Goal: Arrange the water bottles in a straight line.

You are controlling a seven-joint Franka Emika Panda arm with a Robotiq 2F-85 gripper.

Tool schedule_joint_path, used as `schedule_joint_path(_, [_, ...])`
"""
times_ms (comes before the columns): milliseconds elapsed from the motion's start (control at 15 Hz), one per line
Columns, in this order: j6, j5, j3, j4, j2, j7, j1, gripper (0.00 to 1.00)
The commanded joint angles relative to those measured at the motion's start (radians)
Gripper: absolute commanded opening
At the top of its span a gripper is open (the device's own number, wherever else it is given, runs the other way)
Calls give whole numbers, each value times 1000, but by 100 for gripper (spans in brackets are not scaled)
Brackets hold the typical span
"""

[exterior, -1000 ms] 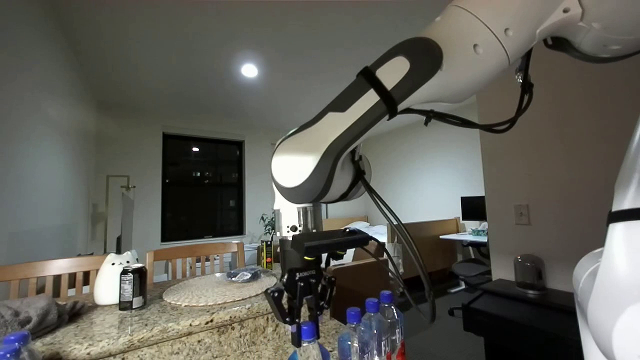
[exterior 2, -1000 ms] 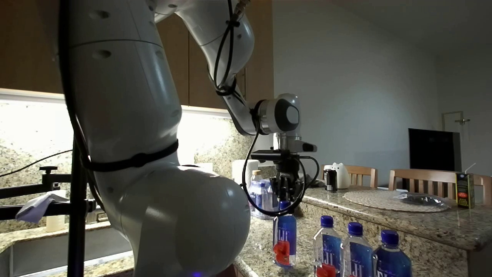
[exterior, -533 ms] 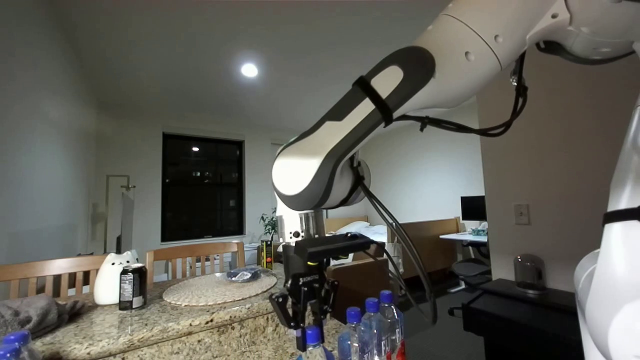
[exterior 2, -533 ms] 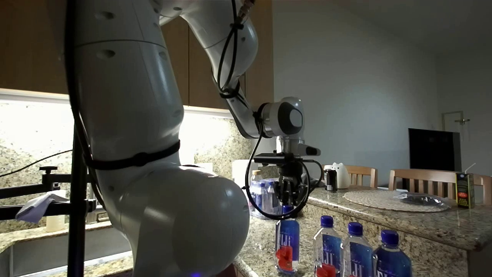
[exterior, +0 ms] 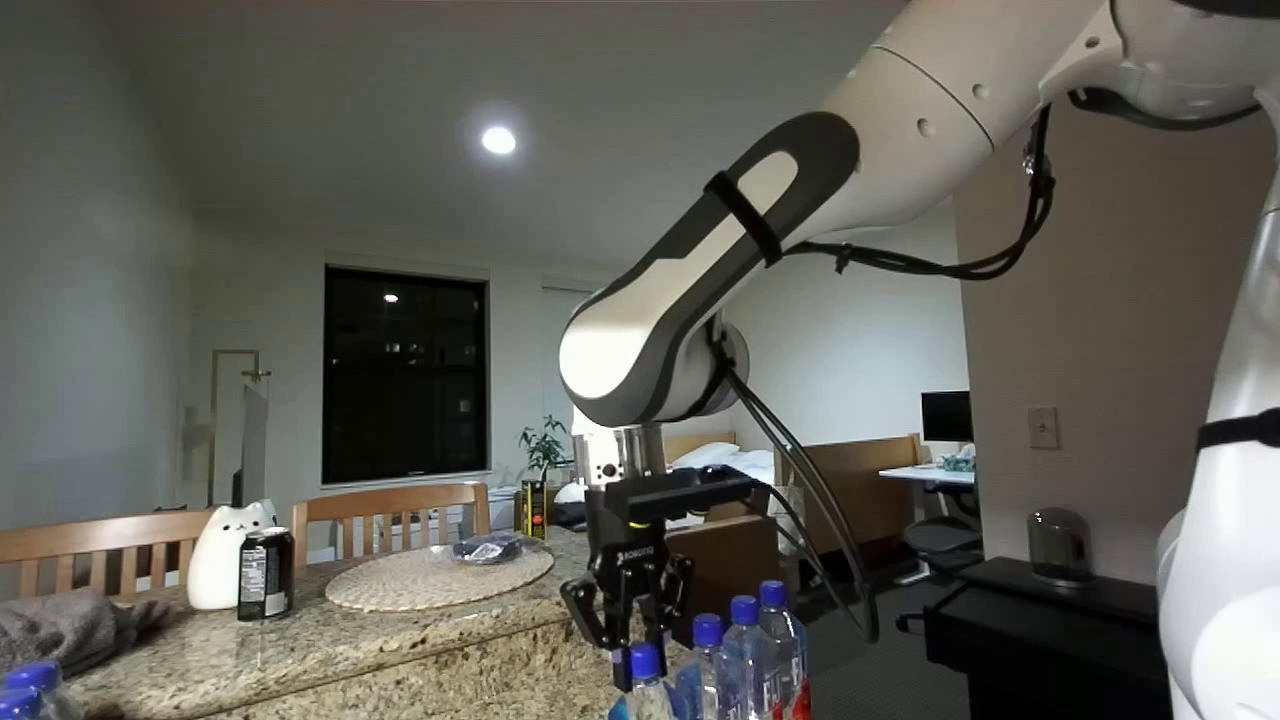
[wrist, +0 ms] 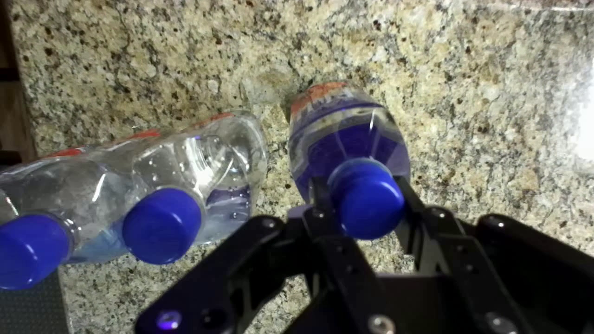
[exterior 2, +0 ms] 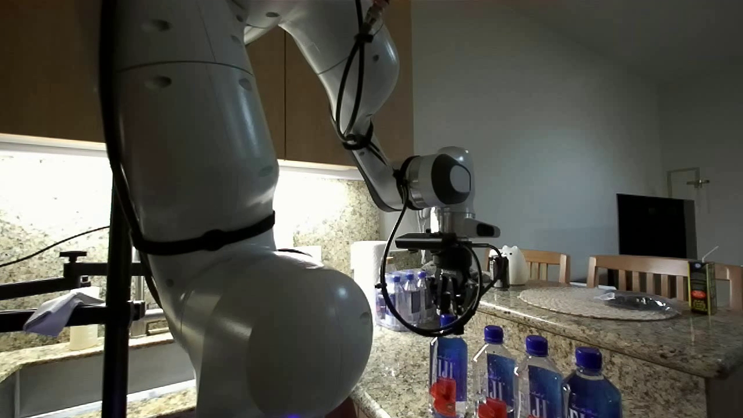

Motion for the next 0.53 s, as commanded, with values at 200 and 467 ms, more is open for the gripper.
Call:
schedule_joint_path(200, [5,-15,2,16,3,39,-29,13])
schedule_joint_path(467, [5,-21,1,12,-1,51,-37,14])
